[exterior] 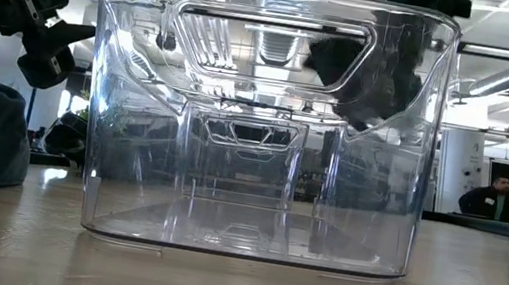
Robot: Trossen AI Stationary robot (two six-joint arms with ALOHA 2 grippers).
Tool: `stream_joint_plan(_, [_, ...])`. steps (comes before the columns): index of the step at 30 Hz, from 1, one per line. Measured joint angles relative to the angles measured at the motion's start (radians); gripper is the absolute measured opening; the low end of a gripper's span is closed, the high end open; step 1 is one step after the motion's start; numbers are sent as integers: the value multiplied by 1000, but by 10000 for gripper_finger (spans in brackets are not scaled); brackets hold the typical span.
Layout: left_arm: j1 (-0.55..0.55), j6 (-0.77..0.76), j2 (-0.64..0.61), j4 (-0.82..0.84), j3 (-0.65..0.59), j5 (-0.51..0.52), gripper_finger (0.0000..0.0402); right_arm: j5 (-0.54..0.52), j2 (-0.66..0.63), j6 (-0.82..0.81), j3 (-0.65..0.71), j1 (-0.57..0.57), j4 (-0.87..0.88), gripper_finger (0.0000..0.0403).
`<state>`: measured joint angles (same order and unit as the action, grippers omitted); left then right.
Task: Pick & Place hat
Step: Put the right gray cap into the top transparent bin
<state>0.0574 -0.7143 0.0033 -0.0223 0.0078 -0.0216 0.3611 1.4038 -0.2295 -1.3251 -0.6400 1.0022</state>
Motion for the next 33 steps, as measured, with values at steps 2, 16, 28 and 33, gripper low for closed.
stream_joint_plan(2, [0,0,0,0,0,0,186,52,-22,-96,-12,41,-130,9])
stream_joint_plan(16, [0,-1,1,-10,0,6,186,-138,263,-456,-16,202,-647,9])
stream_joint_plan(28, [0,-562,1,-47,0,84,186,-156,517,-661,-10,231,-638,13])
stream_joint_plan(33, [0,-615,1,-45,0,84,186,-156,563,-677,-12,253,-625,15])
